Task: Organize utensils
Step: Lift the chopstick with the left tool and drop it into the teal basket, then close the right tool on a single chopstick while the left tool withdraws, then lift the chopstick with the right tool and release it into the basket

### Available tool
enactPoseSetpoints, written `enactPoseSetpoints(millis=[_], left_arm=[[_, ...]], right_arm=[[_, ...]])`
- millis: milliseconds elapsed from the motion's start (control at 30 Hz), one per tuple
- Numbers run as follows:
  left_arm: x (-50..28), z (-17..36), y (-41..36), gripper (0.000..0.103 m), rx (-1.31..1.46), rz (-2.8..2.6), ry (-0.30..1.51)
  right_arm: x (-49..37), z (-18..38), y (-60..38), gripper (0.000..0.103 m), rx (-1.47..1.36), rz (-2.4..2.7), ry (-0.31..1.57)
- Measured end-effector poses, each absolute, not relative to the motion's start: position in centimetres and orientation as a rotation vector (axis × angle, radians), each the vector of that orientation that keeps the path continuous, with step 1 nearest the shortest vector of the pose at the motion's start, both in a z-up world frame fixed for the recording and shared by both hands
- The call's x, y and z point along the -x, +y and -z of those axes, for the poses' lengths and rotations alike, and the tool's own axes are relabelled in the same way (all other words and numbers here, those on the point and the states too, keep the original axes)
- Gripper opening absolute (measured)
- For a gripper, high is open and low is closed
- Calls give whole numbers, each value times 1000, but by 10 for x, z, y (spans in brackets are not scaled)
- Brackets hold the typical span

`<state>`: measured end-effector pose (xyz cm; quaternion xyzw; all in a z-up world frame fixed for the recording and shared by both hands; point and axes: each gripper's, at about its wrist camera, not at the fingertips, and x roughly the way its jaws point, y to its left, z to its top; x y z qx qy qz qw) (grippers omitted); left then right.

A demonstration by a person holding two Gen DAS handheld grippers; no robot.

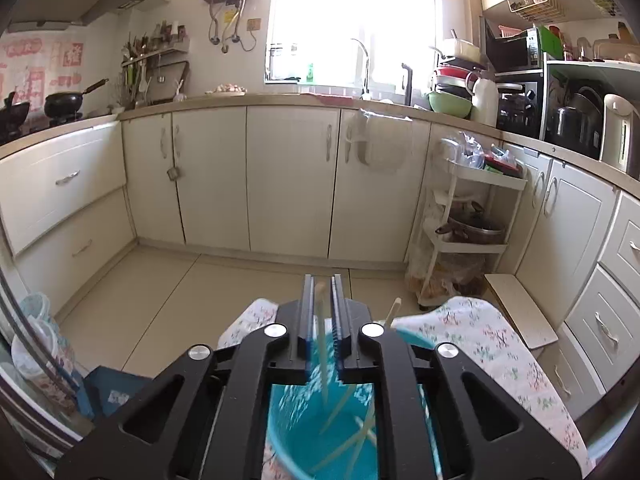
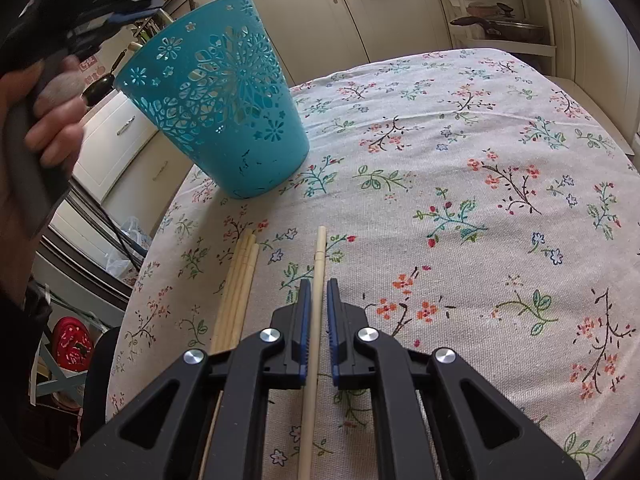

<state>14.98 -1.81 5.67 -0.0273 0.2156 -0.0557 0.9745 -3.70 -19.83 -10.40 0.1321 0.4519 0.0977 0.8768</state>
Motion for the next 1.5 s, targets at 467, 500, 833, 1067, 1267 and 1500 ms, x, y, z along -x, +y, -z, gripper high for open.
enactPoseSetpoints(millis=[467,500,833,1067,1267,1500], left_arm=[[-38,28,27,57,45,64,589],[-39,42,27,57,41,63,627],[-50,100,34,59,78,71,793],[-54,100,33,61,93,76,800],[-53,100,32,66,84,68,796],[-53,100,31,72,74,65,799]], right_arm=[[38,100,-180,6,-117,-167,941],[39,100,-175,6,-76,-158,940],[51,99,-161,9,71,-136,951],[54,97,-169,8,20,-137,975],[55,93,-171,6,5,-133,973],[66,62,-190,6,-175,-217,887]])
